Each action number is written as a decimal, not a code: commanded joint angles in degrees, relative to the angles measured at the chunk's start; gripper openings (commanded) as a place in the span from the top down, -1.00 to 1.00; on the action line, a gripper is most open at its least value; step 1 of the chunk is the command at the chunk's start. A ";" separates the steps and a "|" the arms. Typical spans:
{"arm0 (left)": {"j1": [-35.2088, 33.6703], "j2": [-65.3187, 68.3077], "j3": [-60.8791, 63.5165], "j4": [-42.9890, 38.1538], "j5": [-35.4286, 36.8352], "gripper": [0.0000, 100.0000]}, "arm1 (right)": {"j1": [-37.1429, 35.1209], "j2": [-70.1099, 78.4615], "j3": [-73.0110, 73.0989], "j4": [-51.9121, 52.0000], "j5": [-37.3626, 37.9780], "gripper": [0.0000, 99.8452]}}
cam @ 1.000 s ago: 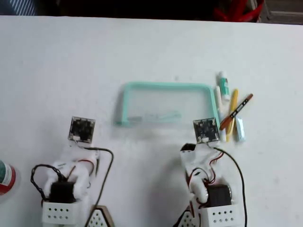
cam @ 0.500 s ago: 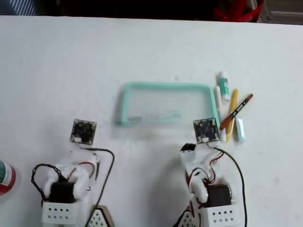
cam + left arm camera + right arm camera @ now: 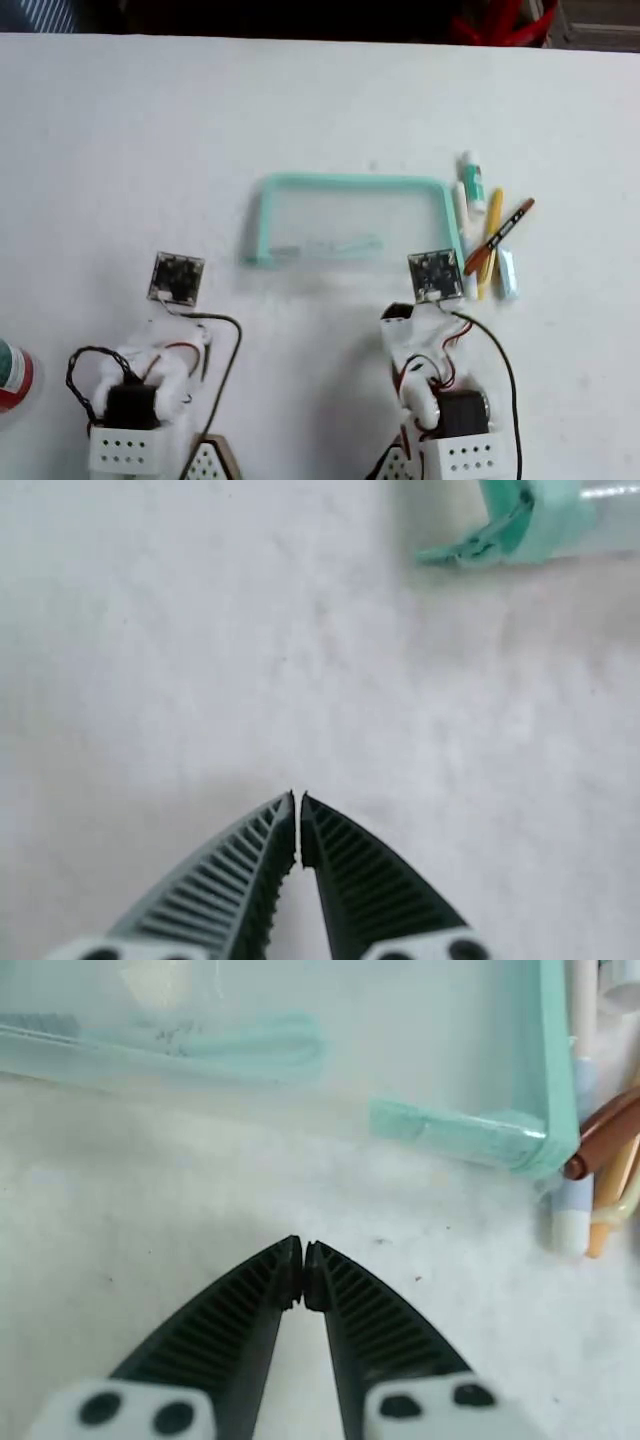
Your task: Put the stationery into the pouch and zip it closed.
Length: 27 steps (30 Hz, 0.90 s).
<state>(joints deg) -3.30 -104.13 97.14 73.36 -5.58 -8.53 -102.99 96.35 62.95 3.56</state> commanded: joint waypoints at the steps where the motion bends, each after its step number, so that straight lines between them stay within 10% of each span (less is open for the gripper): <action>1: 0.57 -0.31 -0.18 0.44 0.53 0.93 | 0.48 -0.22 0.44 -0.75 -0.35 0.96; 27: 0.66 -0.31 -0.18 0.35 0.53 0.94 | -1.01 -0.22 0.44 -0.75 -0.35 0.96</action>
<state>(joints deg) -3.30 -104.13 97.14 73.36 -5.58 -8.53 -102.99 96.35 62.95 3.56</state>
